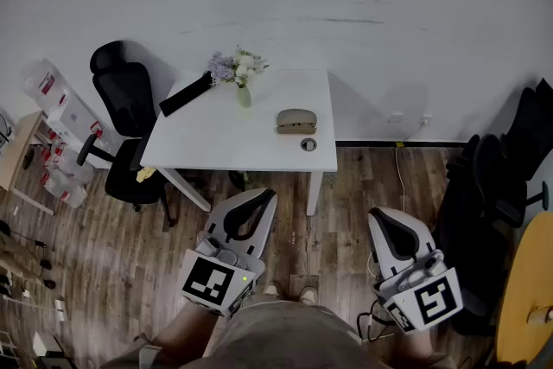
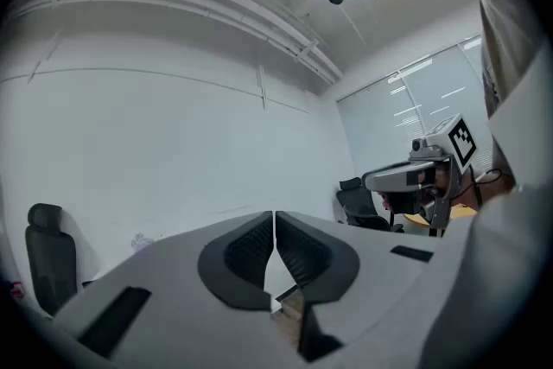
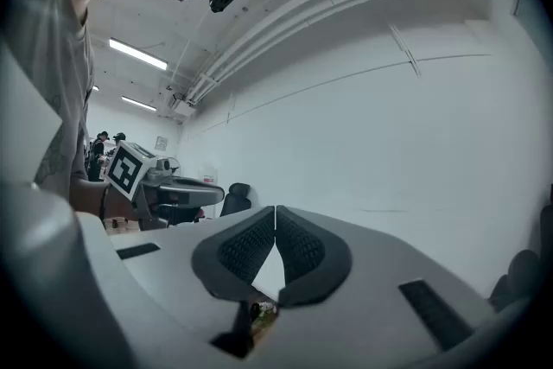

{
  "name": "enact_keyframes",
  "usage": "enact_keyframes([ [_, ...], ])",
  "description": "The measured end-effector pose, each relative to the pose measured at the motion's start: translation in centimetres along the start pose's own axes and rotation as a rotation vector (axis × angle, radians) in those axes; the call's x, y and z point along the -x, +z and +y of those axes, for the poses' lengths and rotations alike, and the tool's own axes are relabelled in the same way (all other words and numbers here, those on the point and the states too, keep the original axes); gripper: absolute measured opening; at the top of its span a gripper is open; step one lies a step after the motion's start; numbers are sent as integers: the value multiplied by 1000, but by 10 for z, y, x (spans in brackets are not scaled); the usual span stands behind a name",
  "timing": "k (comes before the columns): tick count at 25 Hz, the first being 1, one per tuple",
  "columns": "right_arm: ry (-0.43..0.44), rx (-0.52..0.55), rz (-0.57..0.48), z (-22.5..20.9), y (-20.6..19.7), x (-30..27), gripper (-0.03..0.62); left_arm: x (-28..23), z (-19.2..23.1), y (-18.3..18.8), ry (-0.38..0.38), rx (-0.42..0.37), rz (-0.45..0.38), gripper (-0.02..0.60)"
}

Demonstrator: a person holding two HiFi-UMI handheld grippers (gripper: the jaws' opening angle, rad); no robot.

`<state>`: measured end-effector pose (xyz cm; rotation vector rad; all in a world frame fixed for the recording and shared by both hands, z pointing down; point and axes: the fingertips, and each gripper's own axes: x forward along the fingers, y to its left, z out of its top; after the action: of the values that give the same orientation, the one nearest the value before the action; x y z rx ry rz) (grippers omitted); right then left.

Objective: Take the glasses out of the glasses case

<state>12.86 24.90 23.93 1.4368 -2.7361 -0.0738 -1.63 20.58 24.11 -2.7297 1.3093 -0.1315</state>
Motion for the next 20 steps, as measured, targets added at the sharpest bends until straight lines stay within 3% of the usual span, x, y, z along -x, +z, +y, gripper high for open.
enact_keyframes([
  [13,36,-3,32,-5,-11,-4,32,-3,0,-2,31,-1,6,24],
  [18,37,-16,-7,-11,-10,-5,34,-7,1,-3,49,-7,4,25],
  [19,27,-17,-16,-13,-10,-6,45,-7,3,-4,54,-8,5,25],
  [20,21,-15,-20,-15,-10,-8,105,-8,5,-4,60,-8,4,25],
])
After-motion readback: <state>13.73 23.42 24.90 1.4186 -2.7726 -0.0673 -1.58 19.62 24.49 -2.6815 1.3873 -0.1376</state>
